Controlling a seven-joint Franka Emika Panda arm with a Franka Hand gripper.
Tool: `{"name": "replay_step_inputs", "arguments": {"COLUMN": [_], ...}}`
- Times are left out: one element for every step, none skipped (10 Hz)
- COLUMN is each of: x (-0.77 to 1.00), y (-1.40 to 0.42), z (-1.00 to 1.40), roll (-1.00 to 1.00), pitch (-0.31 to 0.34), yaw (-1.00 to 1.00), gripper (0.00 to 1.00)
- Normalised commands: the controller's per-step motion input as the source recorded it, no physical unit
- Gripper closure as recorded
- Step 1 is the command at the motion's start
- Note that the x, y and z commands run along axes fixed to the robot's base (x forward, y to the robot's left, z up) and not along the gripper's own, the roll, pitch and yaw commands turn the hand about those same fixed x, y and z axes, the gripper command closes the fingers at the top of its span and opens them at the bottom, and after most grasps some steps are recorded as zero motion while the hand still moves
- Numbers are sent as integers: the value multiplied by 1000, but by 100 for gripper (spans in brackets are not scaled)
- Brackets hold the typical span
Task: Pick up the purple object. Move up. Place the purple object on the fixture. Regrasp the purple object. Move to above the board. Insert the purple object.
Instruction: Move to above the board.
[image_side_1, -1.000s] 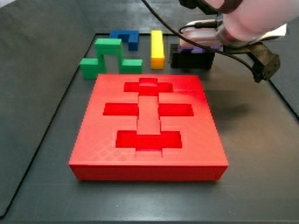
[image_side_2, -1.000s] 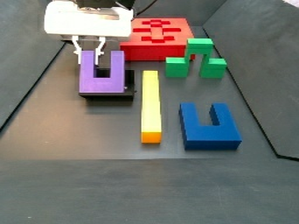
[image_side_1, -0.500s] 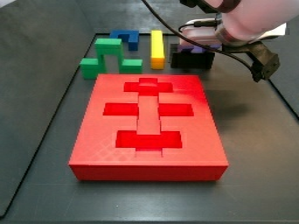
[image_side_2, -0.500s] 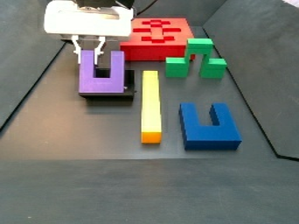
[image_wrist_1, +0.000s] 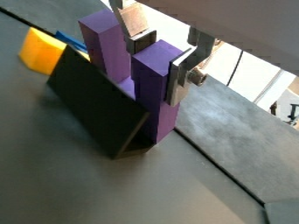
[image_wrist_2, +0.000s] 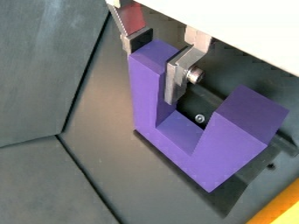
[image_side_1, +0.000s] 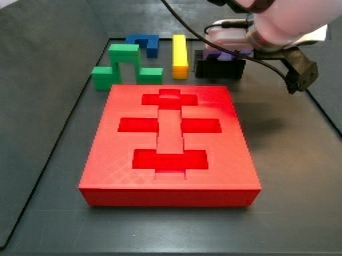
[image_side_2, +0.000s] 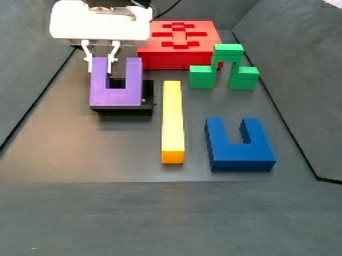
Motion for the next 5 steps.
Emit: {"name": "replay_step_inputs", "arguments": {"x": [0,-25,-68,-69,-57], "y": [0,-18,-13,-4,-21], "z": [1400,1400,1400,1400,1400], "roll": [0,40,-1,1,5], "pitch": [0,13,-3,6,53], "yaw": [0,-56,-51,-49,-36], "gripper": [100,100,100,100,100]}}
